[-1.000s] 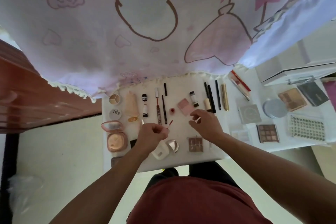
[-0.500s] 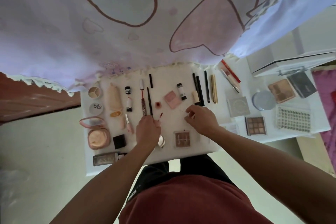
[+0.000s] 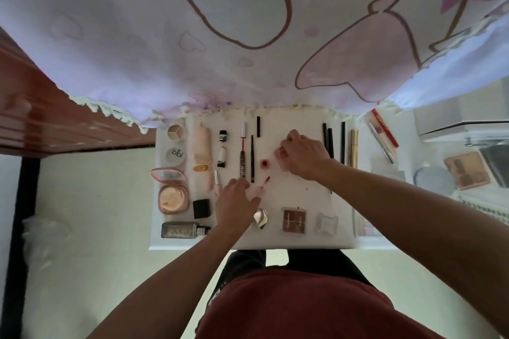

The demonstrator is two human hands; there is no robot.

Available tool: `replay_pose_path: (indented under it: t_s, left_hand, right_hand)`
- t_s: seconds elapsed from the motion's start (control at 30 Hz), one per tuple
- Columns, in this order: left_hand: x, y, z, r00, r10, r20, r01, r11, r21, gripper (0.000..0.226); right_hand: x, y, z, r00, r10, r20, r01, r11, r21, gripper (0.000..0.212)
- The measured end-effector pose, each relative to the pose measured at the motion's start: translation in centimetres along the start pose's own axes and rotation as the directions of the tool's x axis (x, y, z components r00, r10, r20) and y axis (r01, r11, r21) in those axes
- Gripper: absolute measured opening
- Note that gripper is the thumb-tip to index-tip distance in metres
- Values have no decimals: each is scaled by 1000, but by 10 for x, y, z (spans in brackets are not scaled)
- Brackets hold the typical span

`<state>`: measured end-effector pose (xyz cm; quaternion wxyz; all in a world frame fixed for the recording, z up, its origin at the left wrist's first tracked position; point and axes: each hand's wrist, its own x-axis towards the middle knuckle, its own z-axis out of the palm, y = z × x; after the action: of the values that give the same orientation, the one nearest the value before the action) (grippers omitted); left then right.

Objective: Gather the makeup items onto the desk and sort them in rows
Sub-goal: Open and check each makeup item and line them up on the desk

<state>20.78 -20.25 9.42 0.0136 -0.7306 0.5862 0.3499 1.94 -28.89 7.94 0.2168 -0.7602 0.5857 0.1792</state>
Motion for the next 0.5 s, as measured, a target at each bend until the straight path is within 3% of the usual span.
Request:
replay_pose_path:
  t_s: [0.17,0.27,0.5]
  left_hand:
    - [-2,-6,-13,999,16,-37,-17,999,-33,34]
    - [-2,-9,-23,997,37,-70,-42,997,-65,32]
    - [8,-7,-53,984,150,-96,-169,958,-233,15]
  right_hand:
    - [-2,4,2,1000,22,-17,-21,997,76,49]
    - [-11,10,4,995,62,-73,-42,968,249,30]
    - [-44,19,-18,956,273,-109,-138,744,653,22]
